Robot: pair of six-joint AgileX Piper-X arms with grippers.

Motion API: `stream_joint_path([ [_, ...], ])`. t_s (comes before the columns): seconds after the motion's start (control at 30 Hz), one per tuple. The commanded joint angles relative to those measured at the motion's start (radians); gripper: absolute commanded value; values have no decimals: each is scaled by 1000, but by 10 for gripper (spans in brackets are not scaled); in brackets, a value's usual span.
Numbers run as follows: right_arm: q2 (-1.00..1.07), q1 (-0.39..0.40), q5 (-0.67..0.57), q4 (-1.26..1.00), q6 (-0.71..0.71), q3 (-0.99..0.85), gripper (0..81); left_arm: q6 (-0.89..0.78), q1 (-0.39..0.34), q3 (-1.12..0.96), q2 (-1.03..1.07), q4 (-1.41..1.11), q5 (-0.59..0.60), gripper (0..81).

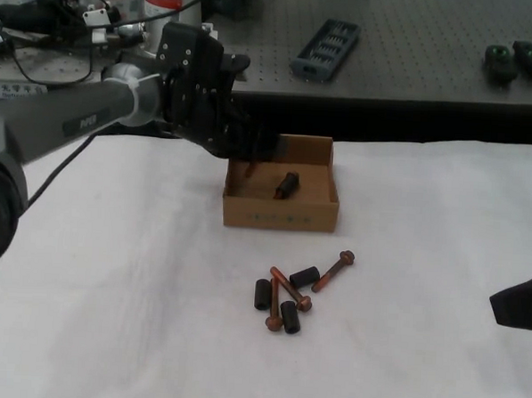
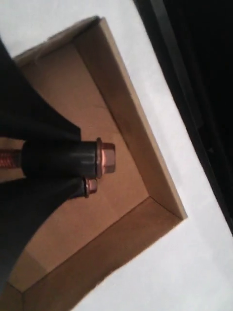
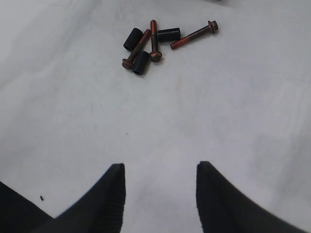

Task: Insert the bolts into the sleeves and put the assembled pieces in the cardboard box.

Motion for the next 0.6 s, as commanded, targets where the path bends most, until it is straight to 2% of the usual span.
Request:
stream_joint_path([
  [0.0,-8,-6,-5,6,-10,1,346,29,-1,-29,-3,47,-52,325],
  [0.07,-8,-6,-5,6,-10,1,346,29,-1,-29,-3,54,-74,405],
  [0.1,-8,-6,-5,6,-10,1,346,27,-1,-29,-3,55,-74,417],
  [0.27,-8,-6,-5,6,-10,1,346,5,-4,-29,-30,85,-66,391],
  [0.37,-8,-6,-5,6,-10,1,346,5,-5,-29,-70,155,-48,310],
  [0.43,-8,-6,-5,6,-10,1,346,5,-5,-29,-100,226,-20,223],
  [0.53,-8,-6,-5,6,-10,1,346,32,-5,-29,-137,328,27,11],
  [0.57,-8,-6,-5,6,-10,1,346,47,-5,-29,-147,354,59,2],
])
